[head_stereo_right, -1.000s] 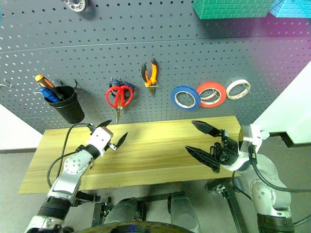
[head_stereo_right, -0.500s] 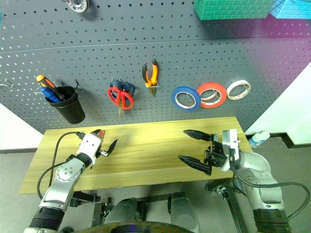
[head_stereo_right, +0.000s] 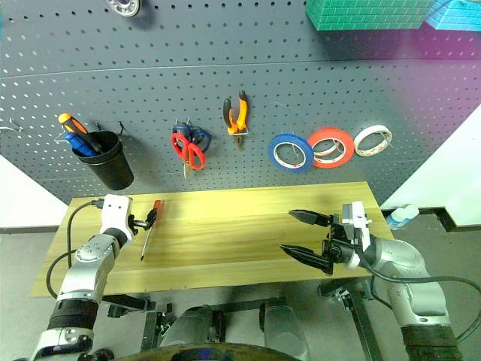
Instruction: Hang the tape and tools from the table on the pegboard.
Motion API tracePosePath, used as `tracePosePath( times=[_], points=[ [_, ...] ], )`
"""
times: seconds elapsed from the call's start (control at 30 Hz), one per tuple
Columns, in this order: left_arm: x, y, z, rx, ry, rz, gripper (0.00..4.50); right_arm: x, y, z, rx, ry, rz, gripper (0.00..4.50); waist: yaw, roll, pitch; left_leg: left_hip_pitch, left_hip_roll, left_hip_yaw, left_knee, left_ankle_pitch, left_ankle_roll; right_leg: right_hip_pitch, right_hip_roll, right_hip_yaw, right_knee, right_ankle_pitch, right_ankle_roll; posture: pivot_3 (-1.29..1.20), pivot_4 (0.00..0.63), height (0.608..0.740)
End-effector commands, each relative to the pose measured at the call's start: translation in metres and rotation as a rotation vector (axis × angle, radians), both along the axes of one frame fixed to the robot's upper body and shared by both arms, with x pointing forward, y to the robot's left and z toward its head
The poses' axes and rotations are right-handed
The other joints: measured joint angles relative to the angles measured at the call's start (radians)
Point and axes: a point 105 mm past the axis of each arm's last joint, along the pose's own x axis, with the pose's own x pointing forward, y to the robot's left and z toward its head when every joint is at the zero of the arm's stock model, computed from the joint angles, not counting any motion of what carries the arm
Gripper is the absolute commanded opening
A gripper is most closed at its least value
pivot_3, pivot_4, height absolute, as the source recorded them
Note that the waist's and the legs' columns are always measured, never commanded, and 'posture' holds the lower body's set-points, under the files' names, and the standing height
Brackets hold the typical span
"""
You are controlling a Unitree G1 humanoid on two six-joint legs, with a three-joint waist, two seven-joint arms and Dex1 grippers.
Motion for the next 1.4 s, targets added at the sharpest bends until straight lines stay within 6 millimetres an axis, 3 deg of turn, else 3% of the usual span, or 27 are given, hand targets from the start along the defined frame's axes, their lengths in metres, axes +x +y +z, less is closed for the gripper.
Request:
tracePosePath(
  times=[0.03,0.57,1.03,1.2,1.4],
  points=[
    [0.008,0.010,0.006,-0.026,-0.018,0.046,4.47,0.006,-0.004,-0.001,-0.017,0.033,-0.048,4.50,0.001,0.000,0.004,0.000,0.000,0.000,0.000,0.000,0.000,0.000,0.000,0.000,0.000,0.000,0.000,-0.16,0.158,0.736],
    [0.031,0.014,-0.010,0.011,0.037,0.015,4.47,-0.015,-0.003,0.029,0.076,-0.084,-0.022,4.50,0.012,-0.007,0.052,-0.003,0.000,0.000,-0.002,0.000,0.000,-0.002,-0.001,0.000,-0.003,-0.002,-0.003,-0.20,0.210,0.736],
    [0.034,0.001,-0.023,-0.031,0.090,0.004,4.47,-0.025,-0.014,0.012,0.079,-0.083,-0.064,4.50,0.008,-0.009,0.085,-0.009,0.000,0.000,-0.004,0.000,0.000,-0.009,-0.002,0.000,-0.004,-0.001,-0.002,-0.22,0.245,0.736],
    [0.036,-0.008,-0.020,-0.057,0.081,-0.028,4.47,-0.026,-0.016,0.006,0.082,-0.076,-0.068,4.50,0.005,-0.007,0.088,-0.018,0.000,0.000,-0.003,0.000,0.000,-0.018,-0.002,-0.001,-0.003,0.000,0.000,-0.23,0.249,0.736],
    [0.040,-0.001,-0.014,-0.030,0.051,0.030,4.47,-0.023,-0.018,0.003,0.081,-0.076,-0.076,4.50,-0.008,-0.007,0.095,-0.018,0.000,0.000,-0.003,0.000,0.000,-0.018,-0.003,-0.001,-0.003,0.000,0.000,-0.22,0.246,0.736]
  ],
)
